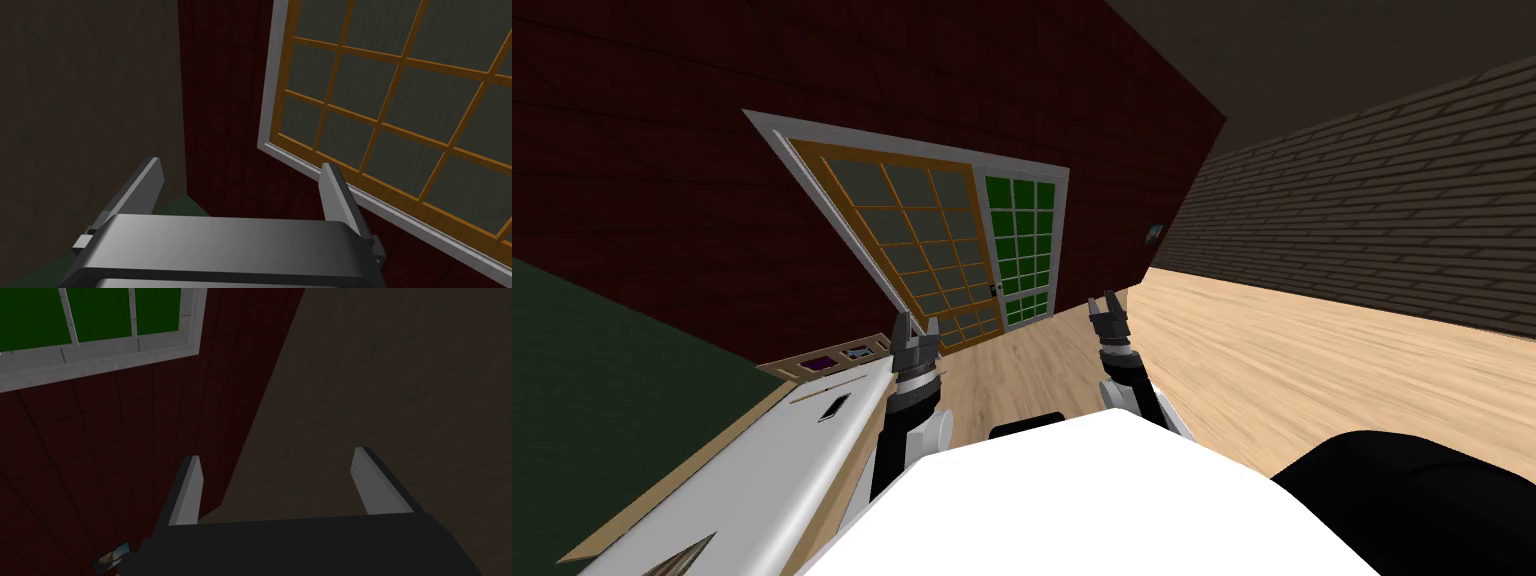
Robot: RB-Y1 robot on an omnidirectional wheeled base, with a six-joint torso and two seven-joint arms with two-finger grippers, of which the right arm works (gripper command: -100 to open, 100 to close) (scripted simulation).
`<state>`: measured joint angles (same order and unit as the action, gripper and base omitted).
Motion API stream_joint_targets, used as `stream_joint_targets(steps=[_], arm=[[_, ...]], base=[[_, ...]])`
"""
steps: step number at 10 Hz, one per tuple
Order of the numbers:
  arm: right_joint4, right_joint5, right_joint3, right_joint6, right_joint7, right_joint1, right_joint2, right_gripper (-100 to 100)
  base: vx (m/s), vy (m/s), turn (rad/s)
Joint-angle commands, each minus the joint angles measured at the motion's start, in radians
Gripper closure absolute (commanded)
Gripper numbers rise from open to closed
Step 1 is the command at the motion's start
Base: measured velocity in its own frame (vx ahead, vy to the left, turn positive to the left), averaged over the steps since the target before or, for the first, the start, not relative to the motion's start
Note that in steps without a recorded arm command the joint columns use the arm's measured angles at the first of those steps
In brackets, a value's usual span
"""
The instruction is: Pull the door open
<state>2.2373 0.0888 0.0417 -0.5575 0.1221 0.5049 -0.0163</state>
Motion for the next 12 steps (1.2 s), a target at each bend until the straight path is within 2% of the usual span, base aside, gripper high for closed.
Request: stream_joint_targets(steps=[1,4,6,12], arm=[[-0.029,-0.025,-0.005,-0.009,0.022,-0.006,-0.008,-100],[-0.083,-0.070,-0.015,-0.026,0.063,-0.018,-0.022,-100],[-0.140,-0.118,-0.026,-0.044,0.107,-0.031,-0.034,-100],[-0.251,-0.211,-0.047,-0.079,0.191,-0.055,-0.055,-100]], base=[[0.068,0.020,0.145],[0.132,0.012,0.134],[0.131,0.015,0.187],[0.105,0.007,0.117]])
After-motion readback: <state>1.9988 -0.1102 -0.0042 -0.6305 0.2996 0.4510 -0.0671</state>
